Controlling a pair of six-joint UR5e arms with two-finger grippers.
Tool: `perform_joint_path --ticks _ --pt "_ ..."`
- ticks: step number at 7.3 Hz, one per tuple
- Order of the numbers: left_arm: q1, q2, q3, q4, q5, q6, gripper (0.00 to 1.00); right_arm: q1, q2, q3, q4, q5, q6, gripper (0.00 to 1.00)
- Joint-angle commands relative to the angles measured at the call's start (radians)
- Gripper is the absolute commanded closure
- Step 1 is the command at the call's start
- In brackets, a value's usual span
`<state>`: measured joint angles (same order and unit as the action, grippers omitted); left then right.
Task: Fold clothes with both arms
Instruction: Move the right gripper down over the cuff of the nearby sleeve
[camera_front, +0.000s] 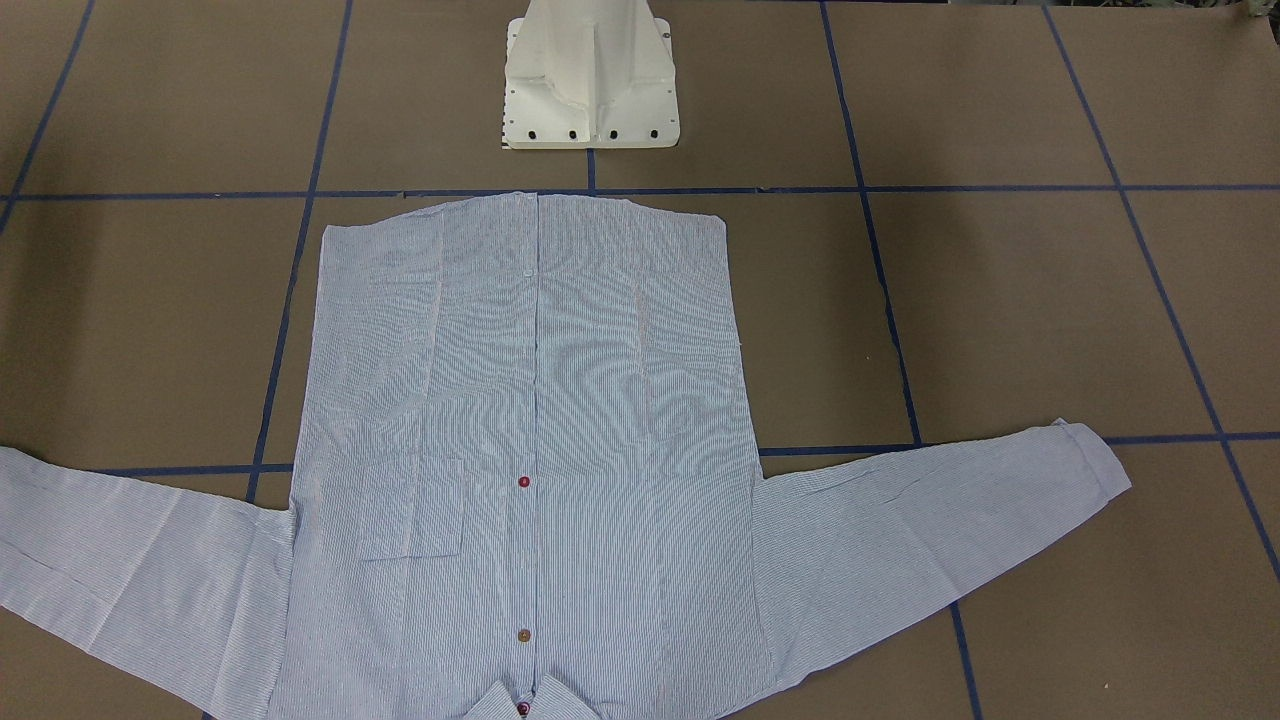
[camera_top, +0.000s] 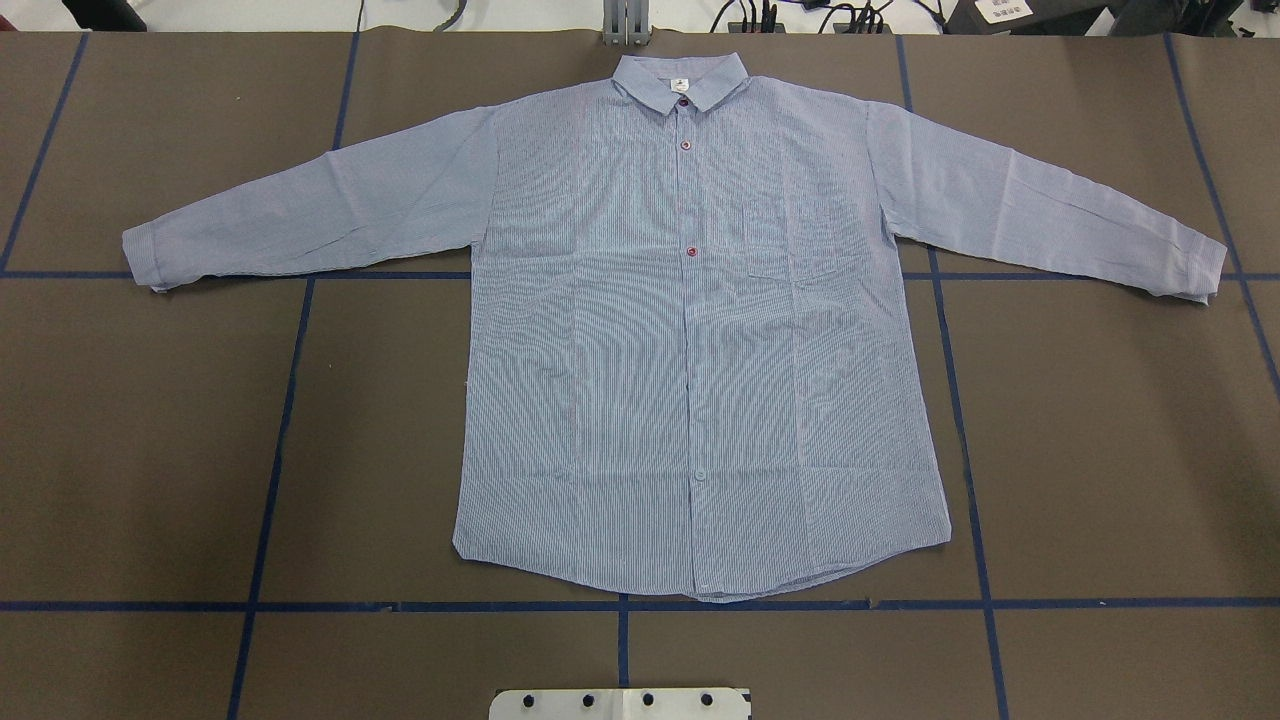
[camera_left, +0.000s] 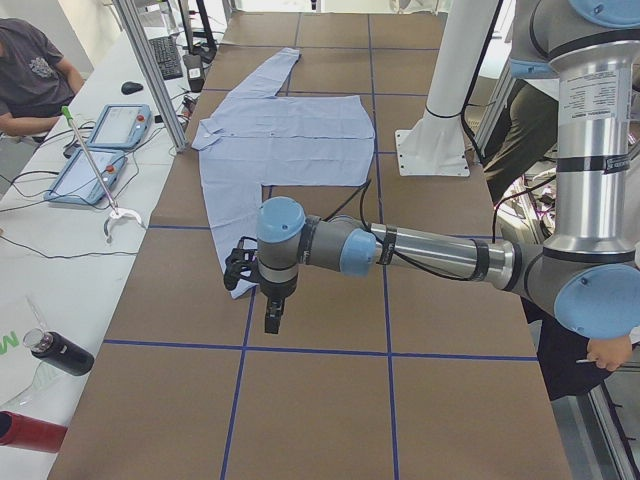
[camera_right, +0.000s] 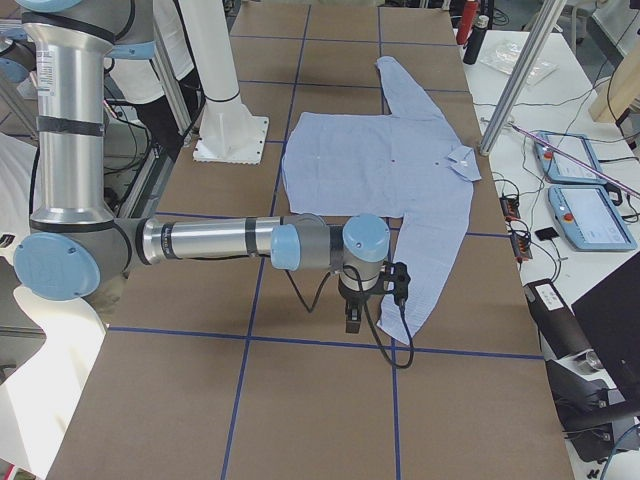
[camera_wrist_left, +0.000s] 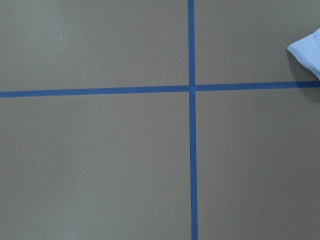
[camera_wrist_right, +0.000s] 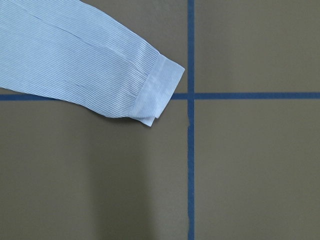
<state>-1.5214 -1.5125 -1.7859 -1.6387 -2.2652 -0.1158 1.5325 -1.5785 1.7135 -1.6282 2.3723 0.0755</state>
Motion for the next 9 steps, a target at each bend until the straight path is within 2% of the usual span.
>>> perform_joint_path --ticks 1,2,3,4,5,7,9 --pt "0.001 -0.026 0.007 -0.095 -0.004 0.001 0.0 -0.014 0.035 -0.09 0.101 0.043 0.054 0.0" --pt "0.001 0.009 0.043 -0.236 -0.002 0.001 0.0 -0.058 0.078 -0.206 0.277 0.044 0.182 0.0" --pt "0.001 0.024 0.084 -0.338 -0.007 -0.04 0.0 -0.093 0.101 -0.348 0.508 0.038 0.261 0.0" --pt "0.003 0.015 0.104 -0.342 -0.007 -0.053 0.0 -0.118 0.12 -0.464 0.675 0.039 0.267 0.0" --pt "0.003 0.012 0.109 -0.343 -0.008 -0.054 0.0 -0.147 0.153 -0.485 0.691 0.036 0.289 0.0" --pt "0.003 -0.03 0.117 -0.336 -0.005 -0.044 0.0 -0.192 0.157 -0.514 0.689 0.004 0.326 0.0" --pt "0.003 -0.026 0.131 -0.345 -0.007 -0.042 0.0 -0.202 0.157 -0.525 0.692 0.001 0.372 0.02"
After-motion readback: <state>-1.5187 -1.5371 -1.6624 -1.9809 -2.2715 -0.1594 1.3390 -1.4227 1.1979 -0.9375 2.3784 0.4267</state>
